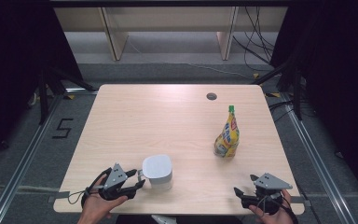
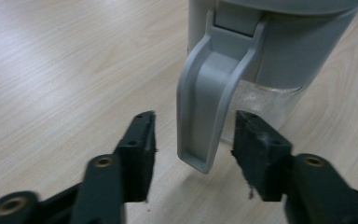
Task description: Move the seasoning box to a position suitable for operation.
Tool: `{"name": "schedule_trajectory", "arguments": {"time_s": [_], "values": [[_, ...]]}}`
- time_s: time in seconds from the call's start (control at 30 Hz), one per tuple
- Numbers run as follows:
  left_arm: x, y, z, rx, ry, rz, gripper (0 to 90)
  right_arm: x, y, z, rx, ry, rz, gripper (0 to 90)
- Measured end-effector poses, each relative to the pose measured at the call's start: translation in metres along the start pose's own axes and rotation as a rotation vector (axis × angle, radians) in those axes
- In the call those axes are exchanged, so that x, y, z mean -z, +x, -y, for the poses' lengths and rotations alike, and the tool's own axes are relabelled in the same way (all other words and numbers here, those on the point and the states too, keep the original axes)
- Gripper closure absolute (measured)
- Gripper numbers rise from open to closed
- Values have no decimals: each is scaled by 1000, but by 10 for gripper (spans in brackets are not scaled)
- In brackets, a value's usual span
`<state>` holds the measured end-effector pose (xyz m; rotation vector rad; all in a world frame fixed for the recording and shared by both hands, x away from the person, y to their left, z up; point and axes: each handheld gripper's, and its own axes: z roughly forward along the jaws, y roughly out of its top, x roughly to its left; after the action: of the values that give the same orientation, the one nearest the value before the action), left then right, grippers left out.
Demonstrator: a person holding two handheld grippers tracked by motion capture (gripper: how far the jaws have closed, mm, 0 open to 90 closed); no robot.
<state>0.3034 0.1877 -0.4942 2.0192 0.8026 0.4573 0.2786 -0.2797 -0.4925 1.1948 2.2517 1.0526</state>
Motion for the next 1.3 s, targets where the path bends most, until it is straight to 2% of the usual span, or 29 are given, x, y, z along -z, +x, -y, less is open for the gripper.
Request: {"name": "schedule_trajectory", "arguments": {"time_s": [0.03, 0.07, 0.1, 0.13, 0.17, 0.2, 0.23, 0.27, 0.3, 0.4, 0.47, 0.5, 0.57, 0.7, 0.73, 0.77, 0.8, 0.83, 0.9, 1.0, 1.03, 1.07, 1.1, 1.13, 1.17, 1.2, 1.23, 1.27, 1.3], "values": [[1, 0, 0, -7, 5, -6, 562, 0, 0, 0, -1, -2, 6, 231], [1, 3, -2, -31, -4, -1, 591, 0, 1, 0, -4, -13, 23, 231], [2, 2, -2, 6, -11, 3, 614, 0, 1, 0, 2, -15, 28, 231], [2, 4, -2, -15, 1, 5, 634, 0, 1, 0, 3, -16, 26, 231], [0, 2, -1, 1, -14, 6, 686, 0, 1, 0, 5, -1, 4, 231], [0, 2, -1, 1, -14, 6, 688, 0, 1, 0, 5, -1, 4, 231], [-2, 4, -2, -25, -21, 9, 688, 0, 0, 0, 3, 2, -9, 231], [-2, 5, -3, -27, -24, 8, 690, -1, 1, 0, 14, 2, -3, 231], [-2, 7, -4, -58, -21, 9, 691, -1, 1, 0, 10, -9, 6, 231], [-4, 6, -5, -35, -22, 4, 695, -1, 1, 0, -1, -10, 4, 231], [-5, 6, -6, -52, -21, -4, 697, -1, 2, 0, -3, -8, 14, 231], [-6, 4, -7, -35, -14, -12, 697, -1, 2, 0, -3, -8, 15, 231], [-9, 0, -9, -25, -10, 9, 696, 0, 3, 0, 0, -7, 22, 231], [-15, -7, -14, -31, -6, 22, 695, -1, 3, 0, -4, -9, 23, 233], [-18, -9, -17, -49, -3, 28, 694, 0, 3, 0, 3, -17, 26, 233], [-18, -9, -17, -49, -3, 28, 694, 0, 3, 0, 3, -17, 26, 233], [-21, -12, -17, -28, -15, 48, 694, 0, 2, 0, 3, -17, 25, 233], [-22, -13, -19, -46, -9, 45, 693, 0, 2, 0, 2, -16, 24, 233], [-25, -16, -21, -53, -2, 50, 693, -1, 2, 0, -5, 1, 0, 233], [-29, -20, -25, -58, 5, 64, 693, -1, 3, 0, -2, -5, 10, 233], [-32, -22, -26, -61, -7, 66, 693, -1, 3, 0, 1, -7, 14, 233], [-32, -22, -27, -76, 12, 68, 693, -1, 3, 0, 2, -6, 15, 233], [-35, -24, -28, -59, 7, 78, 693, -2, 4, 0, -9, -7, 7, 233], [-36, -25, -30, -87, 12, 69, 693, -3, 4, 0, 0, -6, 12, 232], [-38, -27, -30, -82, -2, 78, 693, -4, 4, -1, -5, 15, -15, 231], [-40, -29, -31, -77, 0, 84, 692, -4, 6, -1, -11, 18, -7, 231], [-40, -29, -32, -93, 4, 91, 692, -5, 7, -1, -4, 7, 9, 231], [-43, -32, -33, -80, -3, 91, 691, -6, 7, -2, 9, 4, -12, 231], [-43, -32, -33, -80, -3, 91, 691, -6, 7, -2, 9, 4, -12, 231]]}}
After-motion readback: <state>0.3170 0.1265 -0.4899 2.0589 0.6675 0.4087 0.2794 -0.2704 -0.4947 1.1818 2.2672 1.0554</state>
